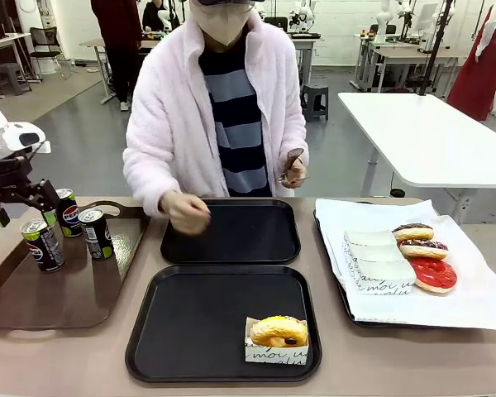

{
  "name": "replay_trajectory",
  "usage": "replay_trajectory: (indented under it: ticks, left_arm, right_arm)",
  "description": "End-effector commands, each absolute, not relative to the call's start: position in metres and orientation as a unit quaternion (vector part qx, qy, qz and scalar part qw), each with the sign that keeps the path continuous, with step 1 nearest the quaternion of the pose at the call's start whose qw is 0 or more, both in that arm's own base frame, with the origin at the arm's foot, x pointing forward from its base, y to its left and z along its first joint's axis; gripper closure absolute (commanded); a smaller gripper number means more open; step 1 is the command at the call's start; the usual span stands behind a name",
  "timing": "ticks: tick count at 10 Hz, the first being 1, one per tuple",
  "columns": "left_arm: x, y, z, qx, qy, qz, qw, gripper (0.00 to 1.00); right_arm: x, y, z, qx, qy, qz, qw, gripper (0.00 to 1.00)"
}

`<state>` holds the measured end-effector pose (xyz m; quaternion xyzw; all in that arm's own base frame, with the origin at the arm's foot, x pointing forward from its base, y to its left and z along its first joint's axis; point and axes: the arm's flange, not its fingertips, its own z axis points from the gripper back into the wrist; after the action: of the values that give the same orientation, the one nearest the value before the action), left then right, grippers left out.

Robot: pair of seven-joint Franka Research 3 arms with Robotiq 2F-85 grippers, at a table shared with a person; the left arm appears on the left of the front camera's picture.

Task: Set up donuts and drinks on trays.
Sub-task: Pick up one Pepsi coke and place it on the Flat Tray.

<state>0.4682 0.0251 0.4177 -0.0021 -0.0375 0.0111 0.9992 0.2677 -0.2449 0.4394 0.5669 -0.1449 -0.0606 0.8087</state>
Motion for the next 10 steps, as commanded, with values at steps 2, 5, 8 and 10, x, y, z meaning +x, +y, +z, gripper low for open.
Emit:
replay_trajectory:
  ticks: [2,5,8,10]
  left_arm:
    - [0.475,0.021,0.403,0.000,-0.032,0.003,0.999,0.00]
    - [0.476,0.021,0.391,-0.002,-0.018,0.010,1.000,0.00]
    - [0.474,0.019,0.385,-0.008,-0.014,0.014,1.000,0.00]
    - [0.474,0.017,0.386,-0.014,-0.019,0.016,1.000,0.19]
  right_arm:
    - [0.268,-0.245,0.439,0.572,-0.147,-0.058,0.805,0.00]
    - [0.268,-0.245,0.439,0.572,-0.147,-0.058,0.805,0.00]
    - [0.268,-0.245,0.439,0.572,-0.147,-0.058,0.805,0.00]
    - [0.268,-0.245,0.439,0.572,-0.147,-0.058,0.805,0.00]
